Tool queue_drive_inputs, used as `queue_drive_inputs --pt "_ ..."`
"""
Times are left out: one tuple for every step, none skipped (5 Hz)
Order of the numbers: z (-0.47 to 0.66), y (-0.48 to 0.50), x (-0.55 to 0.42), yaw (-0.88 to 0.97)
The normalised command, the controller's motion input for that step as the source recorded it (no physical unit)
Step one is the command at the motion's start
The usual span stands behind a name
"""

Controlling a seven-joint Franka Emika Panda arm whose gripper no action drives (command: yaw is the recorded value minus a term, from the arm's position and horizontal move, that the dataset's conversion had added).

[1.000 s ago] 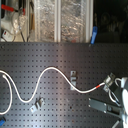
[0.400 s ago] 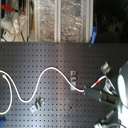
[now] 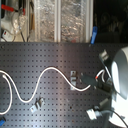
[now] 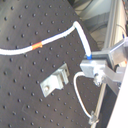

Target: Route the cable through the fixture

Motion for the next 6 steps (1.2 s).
queue_drive_inputs --pt "-0.01 -0.118 -0.228 0.69" --pt "0.01 0.0 0.0 0.86" --pt "0.12 0.158 0.134 0.87" --pt "0.17 0.137 0.091 0.94" --pt "0.38 -0.089 0.174 0.75" --pt "0.35 0.024 0.161 0.84"
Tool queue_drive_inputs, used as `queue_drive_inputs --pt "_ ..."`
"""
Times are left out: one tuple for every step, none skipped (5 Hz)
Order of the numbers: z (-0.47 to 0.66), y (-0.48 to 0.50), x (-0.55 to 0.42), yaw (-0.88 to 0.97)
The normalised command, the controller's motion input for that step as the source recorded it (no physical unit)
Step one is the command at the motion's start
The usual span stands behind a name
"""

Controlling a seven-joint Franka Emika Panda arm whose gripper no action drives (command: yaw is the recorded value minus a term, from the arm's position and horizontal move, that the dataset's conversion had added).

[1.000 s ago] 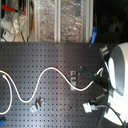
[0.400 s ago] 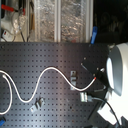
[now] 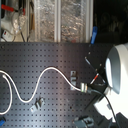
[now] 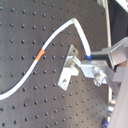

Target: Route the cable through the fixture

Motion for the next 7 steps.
queue_drive_inputs --pt "0.25 0.044 0.172 0.84" --pt "0.0 -0.014 0.01 0.75" --pt "-0.01 -0.048 -0.085 0.77" --pt "-0.04 -0.101 -0.224 0.61" --pt "-0.05 -0.119 -0.358 0.48" --pt "-0.11 -0.005 -0.285 0.34" --pt "-0.14 0.16 -0.326 0.47"
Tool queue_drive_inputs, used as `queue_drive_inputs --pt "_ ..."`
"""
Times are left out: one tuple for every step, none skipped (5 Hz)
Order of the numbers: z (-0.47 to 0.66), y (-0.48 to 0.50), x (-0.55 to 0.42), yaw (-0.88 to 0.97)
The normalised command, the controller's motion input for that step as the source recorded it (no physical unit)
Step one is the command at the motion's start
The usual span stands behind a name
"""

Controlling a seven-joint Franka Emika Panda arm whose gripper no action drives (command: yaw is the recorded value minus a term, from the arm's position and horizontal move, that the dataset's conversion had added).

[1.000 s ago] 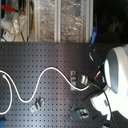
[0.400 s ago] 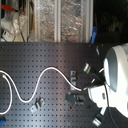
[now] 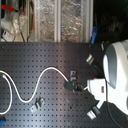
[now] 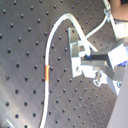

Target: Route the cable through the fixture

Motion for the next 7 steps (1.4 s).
queue_drive_inputs --pt "-0.09 0.142 -0.165 0.47" --pt "0.0 -0.057 -0.004 0.0" --pt "0.3 -0.464 0.012 0.05" --pt "0.3 -0.513 0.024 0.11" --pt "0.13 -0.284 -0.033 0.0" --pt "0.04 -0.088 -0.244 0.0" --pt "0.02 0.031 -0.356 0.0"
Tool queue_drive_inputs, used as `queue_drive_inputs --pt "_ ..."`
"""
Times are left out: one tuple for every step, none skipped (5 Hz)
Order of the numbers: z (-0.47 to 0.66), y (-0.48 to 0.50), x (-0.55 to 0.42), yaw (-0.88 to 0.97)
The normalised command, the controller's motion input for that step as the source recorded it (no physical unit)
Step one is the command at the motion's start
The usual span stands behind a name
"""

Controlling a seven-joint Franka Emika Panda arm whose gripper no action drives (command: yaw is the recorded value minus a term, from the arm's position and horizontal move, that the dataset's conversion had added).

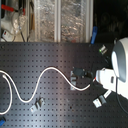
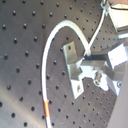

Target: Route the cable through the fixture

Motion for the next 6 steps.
queue_drive_inputs --pt "0.02 0.04 -0.346 0.05" --pt "0.0 0.002 -0.017 0.0" --pt "0.03 0.014 -0.101 0.0" --pt "0.0 -0.142 -0.342 0.0" --pt "-0.02 -0.166 -0.074 0.0" --pt "0.0 -0.152 -0.253 0.0"
